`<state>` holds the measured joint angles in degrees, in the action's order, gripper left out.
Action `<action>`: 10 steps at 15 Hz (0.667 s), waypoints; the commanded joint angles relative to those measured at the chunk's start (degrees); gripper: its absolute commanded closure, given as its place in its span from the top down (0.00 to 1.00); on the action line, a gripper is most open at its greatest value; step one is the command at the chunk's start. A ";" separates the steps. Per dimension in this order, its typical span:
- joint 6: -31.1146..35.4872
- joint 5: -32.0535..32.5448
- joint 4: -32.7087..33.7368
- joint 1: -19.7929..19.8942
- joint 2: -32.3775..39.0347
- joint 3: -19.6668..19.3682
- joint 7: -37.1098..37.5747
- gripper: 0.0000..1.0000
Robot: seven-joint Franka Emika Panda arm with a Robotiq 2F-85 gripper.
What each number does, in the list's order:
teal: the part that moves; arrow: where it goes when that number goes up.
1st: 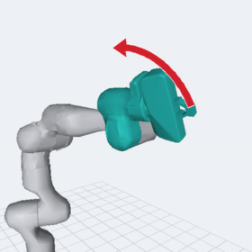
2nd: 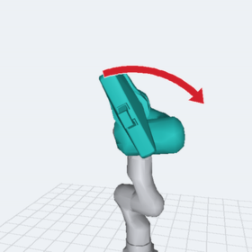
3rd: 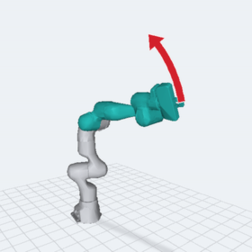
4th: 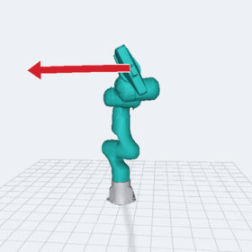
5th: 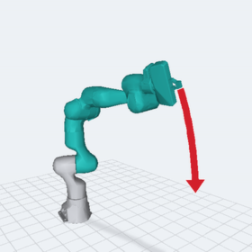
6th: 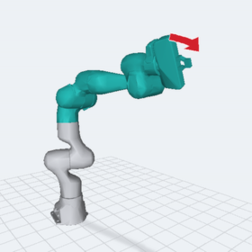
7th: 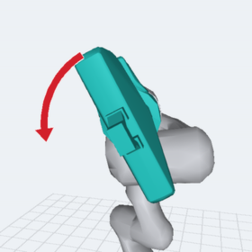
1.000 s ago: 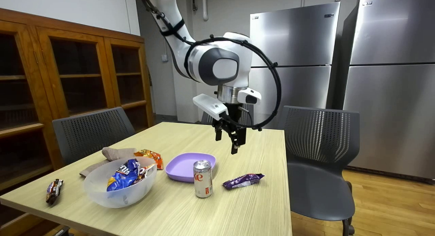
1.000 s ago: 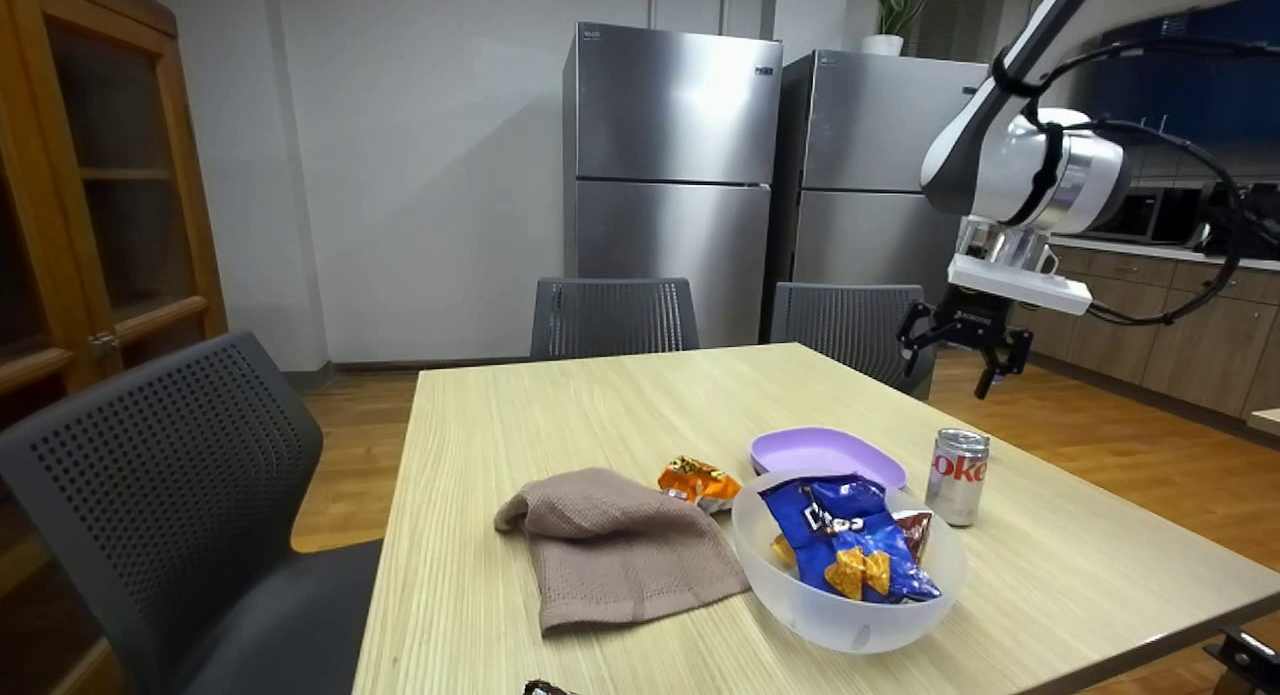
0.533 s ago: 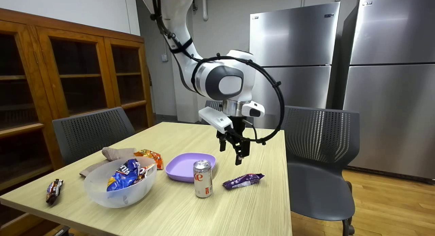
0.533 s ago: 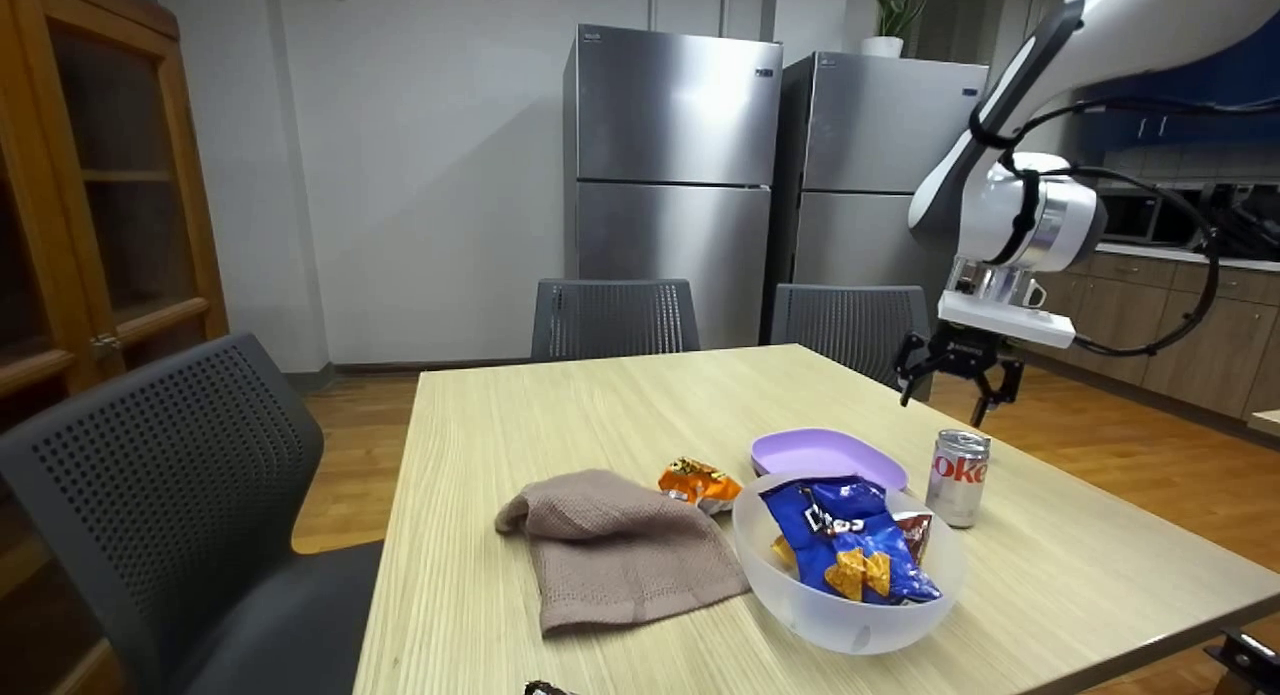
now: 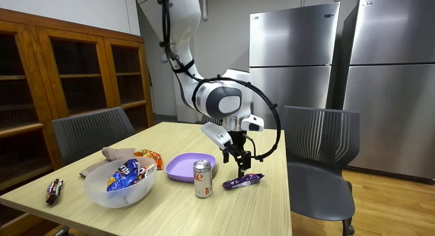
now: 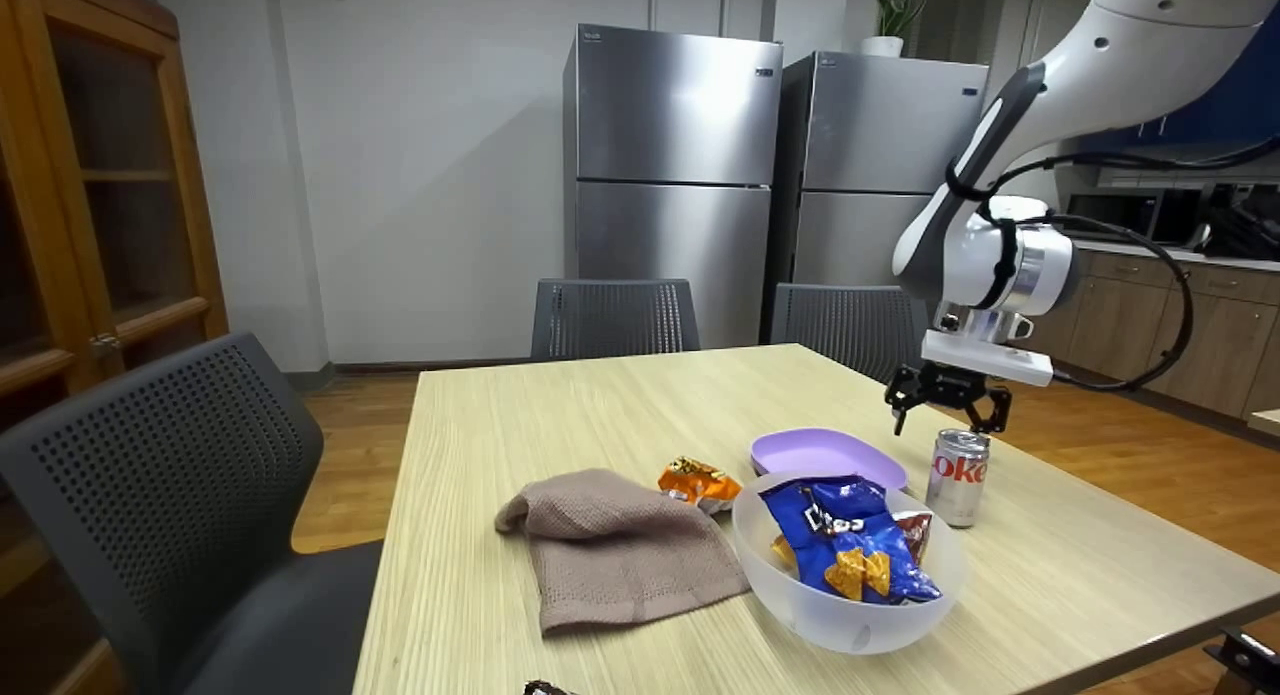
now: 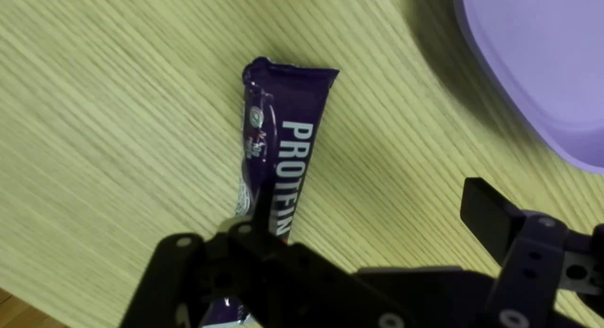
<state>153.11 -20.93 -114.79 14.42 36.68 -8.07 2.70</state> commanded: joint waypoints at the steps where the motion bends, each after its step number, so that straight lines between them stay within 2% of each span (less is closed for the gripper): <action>1: 0.28 2.77 2.31 -1.00 2.17 -0.85 4.38 1.00; 7: -2.13 5.79 2.92 -1.79 2.13 -1.96 7.23 1.00; 10: -4.64 7.38 1.50 -0.86 -0.74 -1.82 5.03 1.00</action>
<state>152.22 -15.64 -113.10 13.35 38.33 -9.37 7.63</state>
